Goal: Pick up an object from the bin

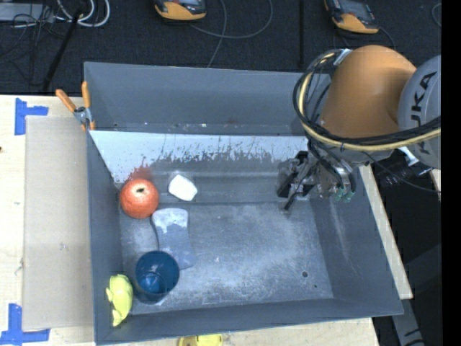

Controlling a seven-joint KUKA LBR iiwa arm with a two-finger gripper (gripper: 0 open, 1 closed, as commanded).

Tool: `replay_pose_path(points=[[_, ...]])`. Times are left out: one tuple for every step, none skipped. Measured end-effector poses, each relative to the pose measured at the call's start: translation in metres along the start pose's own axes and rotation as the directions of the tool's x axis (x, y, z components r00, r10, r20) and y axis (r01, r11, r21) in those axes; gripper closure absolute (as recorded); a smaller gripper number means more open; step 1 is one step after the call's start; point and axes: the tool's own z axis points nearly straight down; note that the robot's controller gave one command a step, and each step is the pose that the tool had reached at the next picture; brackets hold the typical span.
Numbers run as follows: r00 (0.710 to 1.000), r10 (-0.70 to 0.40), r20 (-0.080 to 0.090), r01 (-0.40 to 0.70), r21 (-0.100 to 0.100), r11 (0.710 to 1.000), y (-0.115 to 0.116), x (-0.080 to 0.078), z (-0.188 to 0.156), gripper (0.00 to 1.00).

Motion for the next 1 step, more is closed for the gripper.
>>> replay_pose_path(points=[[1.000, -0.001, -0.001, 0.001, 0.000, 1.000, 0.0002, 0.0002, 0.0004, 1.00]])
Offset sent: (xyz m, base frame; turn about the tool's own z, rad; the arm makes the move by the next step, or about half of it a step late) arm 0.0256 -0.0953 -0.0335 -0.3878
